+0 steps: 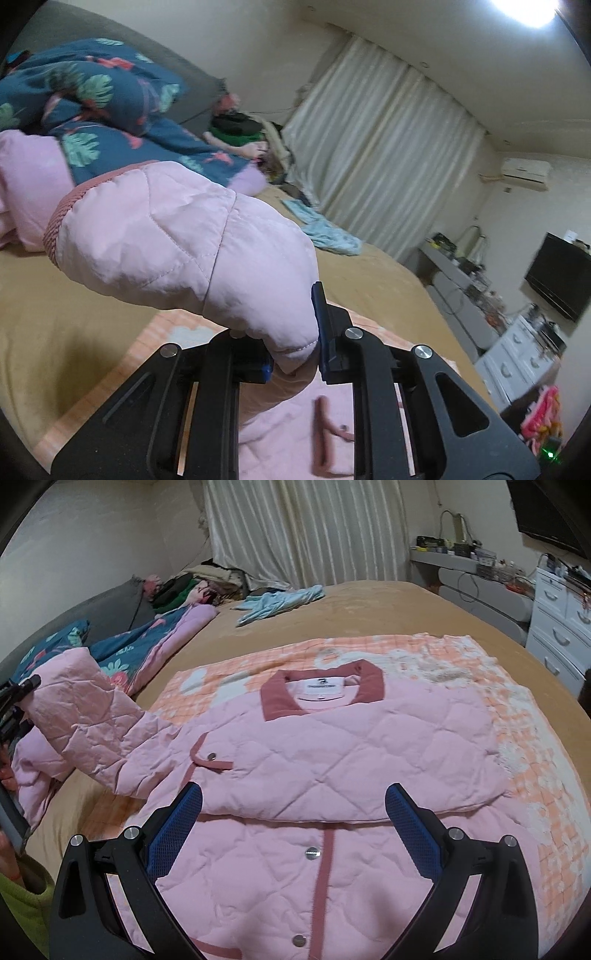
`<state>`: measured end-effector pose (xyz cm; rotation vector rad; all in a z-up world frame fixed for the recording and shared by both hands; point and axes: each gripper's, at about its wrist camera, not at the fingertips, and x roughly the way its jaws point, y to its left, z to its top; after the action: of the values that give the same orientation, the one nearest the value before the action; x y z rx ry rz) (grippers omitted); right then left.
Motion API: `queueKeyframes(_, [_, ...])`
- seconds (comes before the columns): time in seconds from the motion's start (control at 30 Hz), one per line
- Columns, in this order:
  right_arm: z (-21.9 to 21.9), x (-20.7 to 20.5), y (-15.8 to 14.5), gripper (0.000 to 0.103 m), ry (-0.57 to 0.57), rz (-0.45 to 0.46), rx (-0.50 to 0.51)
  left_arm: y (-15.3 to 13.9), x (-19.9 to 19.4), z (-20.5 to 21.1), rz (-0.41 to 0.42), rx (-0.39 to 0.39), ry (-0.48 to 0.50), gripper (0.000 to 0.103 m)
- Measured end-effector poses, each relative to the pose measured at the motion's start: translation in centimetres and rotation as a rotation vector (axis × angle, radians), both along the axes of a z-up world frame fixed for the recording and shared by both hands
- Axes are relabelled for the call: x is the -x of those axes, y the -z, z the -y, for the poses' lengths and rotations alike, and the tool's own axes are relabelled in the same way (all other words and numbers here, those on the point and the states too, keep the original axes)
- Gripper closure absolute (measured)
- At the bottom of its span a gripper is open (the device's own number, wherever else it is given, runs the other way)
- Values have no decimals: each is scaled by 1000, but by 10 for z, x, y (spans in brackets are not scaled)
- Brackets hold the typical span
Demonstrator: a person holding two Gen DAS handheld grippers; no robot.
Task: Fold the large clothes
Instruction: 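Grasp the sleeve cuff with the left tool and lift it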
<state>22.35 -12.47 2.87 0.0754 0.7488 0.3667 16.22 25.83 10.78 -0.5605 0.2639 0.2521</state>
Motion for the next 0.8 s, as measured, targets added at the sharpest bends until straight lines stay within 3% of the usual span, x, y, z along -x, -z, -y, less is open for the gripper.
queueKeyframes(0.43, [43, -4, 10, 4, 78, -6, -34, -16, -26, 72, 41, -85, 202, 93])
queueKeyframes(0.8, [76, -9, 15, 4, 144, -2, -74, 0, -47, 123, 9, -152, 374, 93])
